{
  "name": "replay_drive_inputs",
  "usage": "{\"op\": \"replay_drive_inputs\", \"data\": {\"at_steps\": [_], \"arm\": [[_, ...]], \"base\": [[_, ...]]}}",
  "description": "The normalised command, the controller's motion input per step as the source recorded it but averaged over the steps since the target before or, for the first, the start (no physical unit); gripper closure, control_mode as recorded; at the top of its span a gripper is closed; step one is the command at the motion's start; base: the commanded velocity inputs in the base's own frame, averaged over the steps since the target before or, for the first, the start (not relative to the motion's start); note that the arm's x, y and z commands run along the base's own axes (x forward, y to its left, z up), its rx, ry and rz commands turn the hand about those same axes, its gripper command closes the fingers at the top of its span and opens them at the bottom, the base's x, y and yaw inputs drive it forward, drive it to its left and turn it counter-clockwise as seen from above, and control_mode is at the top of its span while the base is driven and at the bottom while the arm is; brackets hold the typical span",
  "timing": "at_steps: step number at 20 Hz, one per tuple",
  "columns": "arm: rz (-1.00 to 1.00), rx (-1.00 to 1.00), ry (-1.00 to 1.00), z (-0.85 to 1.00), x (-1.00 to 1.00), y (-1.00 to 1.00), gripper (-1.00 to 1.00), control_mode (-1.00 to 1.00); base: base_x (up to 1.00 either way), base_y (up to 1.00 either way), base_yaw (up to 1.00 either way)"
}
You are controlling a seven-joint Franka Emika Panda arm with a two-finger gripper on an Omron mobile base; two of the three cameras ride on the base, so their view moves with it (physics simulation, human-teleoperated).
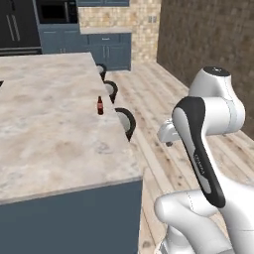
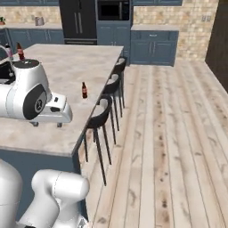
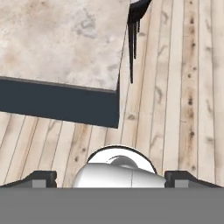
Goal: Place the large bottle from the dining counter next to the other large bottle outside the sink, and place the small bottle from the dining counter next to the other small bottle inside the sink.
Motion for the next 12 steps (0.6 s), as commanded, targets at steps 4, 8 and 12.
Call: {"op": "replay_drive_inputs", "data": {"at_steps": [4, 8, 12], "arm": [[0.00, 0.00, 0.00, 0.00, 0.00, 0.00, -1.00, 1.00], [0.00, 0.00, 0.00, 0.00, 0.00, 0.00, -1.00, 1.00], [0.00, 0.00, 0.00, 0.00, 0.00, 0.00, -1.00, 1.00]], "base": [[0.04, -1.00, 0.20], [0.07, -0.86, 0.33], [0.21, -0.52, 0.80]]}}
